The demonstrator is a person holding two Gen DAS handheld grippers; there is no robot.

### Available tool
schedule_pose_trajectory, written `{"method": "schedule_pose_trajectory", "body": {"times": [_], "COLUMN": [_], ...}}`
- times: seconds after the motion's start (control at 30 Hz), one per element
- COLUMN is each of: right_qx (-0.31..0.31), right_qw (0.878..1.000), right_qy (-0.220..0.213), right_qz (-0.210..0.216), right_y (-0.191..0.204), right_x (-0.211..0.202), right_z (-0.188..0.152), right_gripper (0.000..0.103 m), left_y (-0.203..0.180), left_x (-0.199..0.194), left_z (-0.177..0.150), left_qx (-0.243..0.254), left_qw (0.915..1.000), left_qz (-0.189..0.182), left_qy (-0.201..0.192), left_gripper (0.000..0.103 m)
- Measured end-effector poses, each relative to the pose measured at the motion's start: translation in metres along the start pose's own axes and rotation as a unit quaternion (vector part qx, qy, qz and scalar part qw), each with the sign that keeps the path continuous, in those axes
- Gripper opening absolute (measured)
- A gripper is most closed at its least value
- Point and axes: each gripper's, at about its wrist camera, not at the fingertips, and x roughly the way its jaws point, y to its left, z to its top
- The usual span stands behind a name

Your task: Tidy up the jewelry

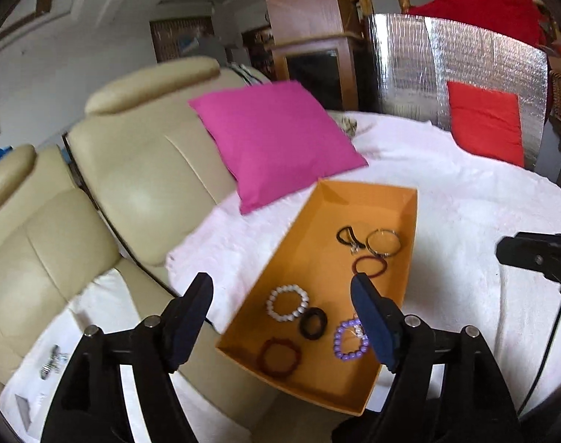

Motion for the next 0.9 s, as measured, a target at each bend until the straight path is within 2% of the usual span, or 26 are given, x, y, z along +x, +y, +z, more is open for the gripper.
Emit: {"method": "schedule_pose_trajectory", "body": {"times": [0.1, 0.2, 0.43, 0.6, 0.9], "right_qx": [-0.022, -0.046, -0.044, -0.055, -0.048], "right_qw": [1.000, 0.998, 0.993, 0.989, 0.987], "right_qy": [-0.017, -0.043, -0.095, -0.100, -0.092], "right_qz": [-0.010, -0.022, -0.047, -0.094, -0.123], "right_y": [0.019, 0.040, 0.067, 0.079, 0.085], "right_x": [-0.029, -0.058, -0.105, -0.116, -0.117], "right_z": [-0.008, -0.018, -0.036, -0.048, -0.063], "right_gripper": [0.051, 0.052, 0.061, 0.063, 0.064], "left_y": [0.008, 0.013, 0.014, 0.008, 0.016], "left_x": [-0.027, -0.049, -0.085, -0.105, -0.128], "left_z": [0.003, 0.005, 0.010, 0.008, 0.010], "left_qx": [0.003, 0.004, 0.010, 0.022, 0.019], "left_qw": [0.9996, 0.9989, 0.9982, 0.9963, 0.9945], "left_qz": [0.013, 0.025, 0.025, 0.040, 0.045], "left_qy": [-0.024, -0.039, -0.055, -0.073, -0.093], "left_gripper": [0.086, 0.088, 0.091, 0.095, 0.096]}}
